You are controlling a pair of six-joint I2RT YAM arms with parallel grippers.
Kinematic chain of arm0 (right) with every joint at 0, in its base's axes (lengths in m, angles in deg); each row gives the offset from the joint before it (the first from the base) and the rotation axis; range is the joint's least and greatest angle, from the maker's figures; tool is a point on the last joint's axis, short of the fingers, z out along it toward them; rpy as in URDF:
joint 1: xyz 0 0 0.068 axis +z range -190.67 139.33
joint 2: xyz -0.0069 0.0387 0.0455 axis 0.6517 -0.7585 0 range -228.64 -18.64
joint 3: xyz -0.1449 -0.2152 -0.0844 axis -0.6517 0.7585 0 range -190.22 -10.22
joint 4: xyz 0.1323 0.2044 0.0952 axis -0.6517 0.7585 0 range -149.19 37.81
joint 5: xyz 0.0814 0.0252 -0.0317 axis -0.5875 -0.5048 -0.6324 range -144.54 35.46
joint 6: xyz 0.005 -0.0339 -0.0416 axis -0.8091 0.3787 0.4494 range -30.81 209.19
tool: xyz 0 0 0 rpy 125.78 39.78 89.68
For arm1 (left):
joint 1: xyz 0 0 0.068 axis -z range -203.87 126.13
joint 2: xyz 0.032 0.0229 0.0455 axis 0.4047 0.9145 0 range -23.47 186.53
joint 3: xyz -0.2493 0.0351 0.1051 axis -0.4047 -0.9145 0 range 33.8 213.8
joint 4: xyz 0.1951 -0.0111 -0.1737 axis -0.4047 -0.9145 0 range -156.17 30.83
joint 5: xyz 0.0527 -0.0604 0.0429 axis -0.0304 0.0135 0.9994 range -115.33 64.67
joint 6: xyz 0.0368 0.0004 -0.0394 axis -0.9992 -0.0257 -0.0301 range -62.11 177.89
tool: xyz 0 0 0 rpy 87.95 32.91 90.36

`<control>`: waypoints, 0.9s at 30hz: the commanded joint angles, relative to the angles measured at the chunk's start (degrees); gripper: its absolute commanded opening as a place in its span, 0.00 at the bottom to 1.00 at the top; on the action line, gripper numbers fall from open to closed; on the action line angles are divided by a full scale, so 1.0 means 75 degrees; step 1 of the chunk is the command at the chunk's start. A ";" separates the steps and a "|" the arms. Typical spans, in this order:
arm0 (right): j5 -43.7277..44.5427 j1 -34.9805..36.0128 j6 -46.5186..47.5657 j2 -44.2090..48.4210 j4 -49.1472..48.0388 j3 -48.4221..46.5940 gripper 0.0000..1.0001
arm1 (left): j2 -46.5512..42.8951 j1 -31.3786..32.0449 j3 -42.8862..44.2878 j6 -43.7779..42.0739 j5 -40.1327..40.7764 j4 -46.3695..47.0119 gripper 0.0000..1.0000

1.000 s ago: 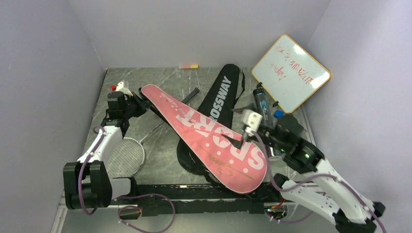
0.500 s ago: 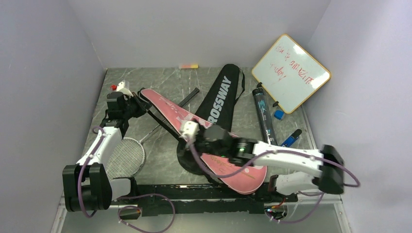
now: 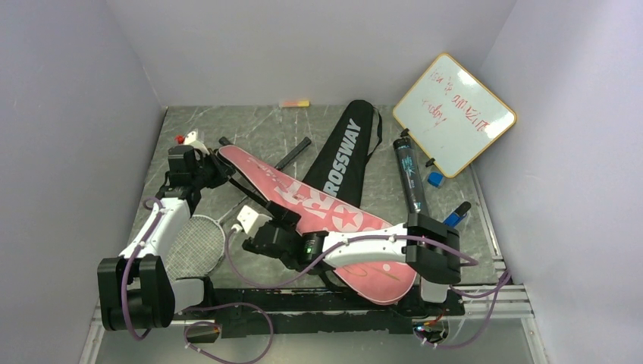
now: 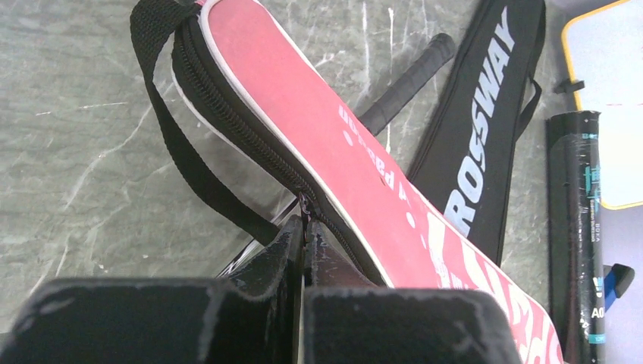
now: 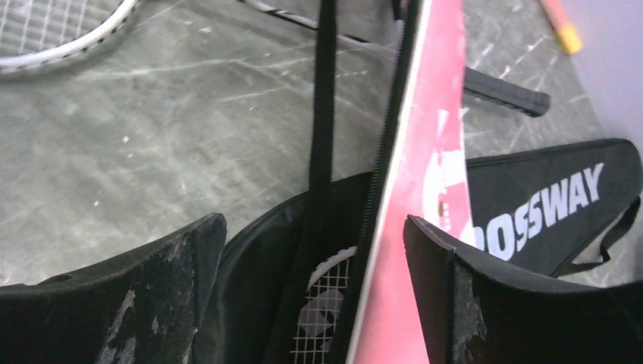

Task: Pack up the badminton gear
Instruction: Zip the racket bag at the center of the board.

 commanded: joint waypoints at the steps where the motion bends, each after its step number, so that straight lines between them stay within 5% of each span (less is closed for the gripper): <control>1: 0.0976 -0.0008 0.0131 0.0392 -0.0915 0.0128 0.90 | -0.0329 0.0009 0.0478 -0.0182 0.0035 0.0071 0.05; 12: 0.0628 -0.0273 0.0376 0.0281 -0.0230 0.0024 0.84 | -0.0377 0.0009 0.0437 -0.0055 0.0235 -0.0002 0.05; 22: 0.1593 -0.0339 0.0320 -0.0354 -0.0148 -0.0047 0.02 | -0.0243 0.0009 0.0981 -0.0299 0.1119 -0.0958 0.05; 27: 0.1257 -0.0337 0.0172 0.0346 -0.0038 0.0557 0.00 | -0.0063 0.0009 0.1382 -0.0483 0.1743 -0.1414 0.05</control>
